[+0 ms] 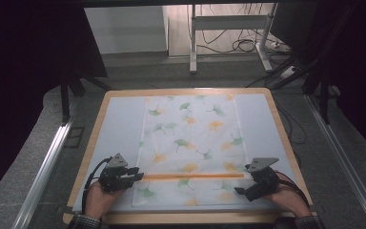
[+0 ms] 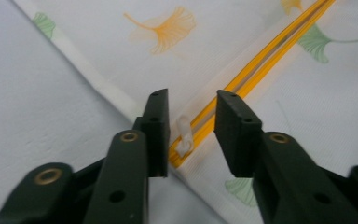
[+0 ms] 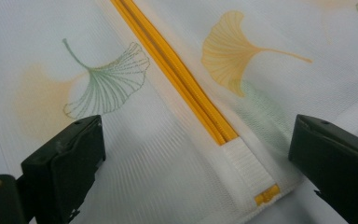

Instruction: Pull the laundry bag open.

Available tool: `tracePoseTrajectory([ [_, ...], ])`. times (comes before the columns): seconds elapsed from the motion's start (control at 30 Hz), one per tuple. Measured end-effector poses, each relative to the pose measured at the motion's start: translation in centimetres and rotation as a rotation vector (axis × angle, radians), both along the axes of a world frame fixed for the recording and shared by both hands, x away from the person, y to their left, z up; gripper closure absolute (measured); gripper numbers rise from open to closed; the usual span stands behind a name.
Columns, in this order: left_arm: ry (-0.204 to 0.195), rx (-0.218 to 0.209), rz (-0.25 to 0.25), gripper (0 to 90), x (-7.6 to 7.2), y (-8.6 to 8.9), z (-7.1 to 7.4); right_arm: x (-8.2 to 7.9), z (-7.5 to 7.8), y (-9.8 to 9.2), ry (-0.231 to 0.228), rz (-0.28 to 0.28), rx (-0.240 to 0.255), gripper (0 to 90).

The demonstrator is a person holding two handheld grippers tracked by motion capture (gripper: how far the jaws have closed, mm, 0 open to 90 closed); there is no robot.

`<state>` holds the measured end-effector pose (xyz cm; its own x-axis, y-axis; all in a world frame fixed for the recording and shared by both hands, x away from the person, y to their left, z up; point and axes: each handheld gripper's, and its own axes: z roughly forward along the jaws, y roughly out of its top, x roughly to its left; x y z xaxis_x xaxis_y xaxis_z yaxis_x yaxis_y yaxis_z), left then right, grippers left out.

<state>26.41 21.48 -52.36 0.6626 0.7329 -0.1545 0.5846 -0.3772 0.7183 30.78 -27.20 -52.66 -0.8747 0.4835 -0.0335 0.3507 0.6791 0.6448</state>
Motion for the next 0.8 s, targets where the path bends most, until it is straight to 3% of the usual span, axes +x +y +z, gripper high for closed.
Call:
tracePoseTrajectory([
  [0.2, -0.041, -0.034, 0.014, 39.4, -0.3, -0.1, 0.7, -0.3, 0.8, 0.1, -0.004, -0.053, 0.009, 0.0],
  [0.3, -0.062, -0.023, 0.028, 27.5, -0.9, 0.1, 1.1, -1.1, 1.6, 0.5, -0.043, -0.068, 0.024, 0.0],
  [0.43, -0.067, 0.001, 0.048, 18.7, -1.5, 0.5, 1.2, -2.1, 2.3, 0.9, -0.084, -0.078, 0.03, 0.0],
  [0.57, -0.042, 0.051, 0.078, 11.9, -2.4, 1.5, 0.8, -3.3, 3.0, 0.7, -0.117, -0.128, 0.058, 0.0],
  [0.73, -0.028, 0.114, 0.094, 5.4, -3.6, 2.8, -0.2, -4.5, 3.3, -0.1, -0.128, -0.19, 0.082, 0.0],
  [0.8, -0.03, 0.102, 0.122, 3.2, -3.7, 3.3, -0.1, -4.8, 3.4, -0.5, -0.131, -0.215, 0.095, 0.0],
])
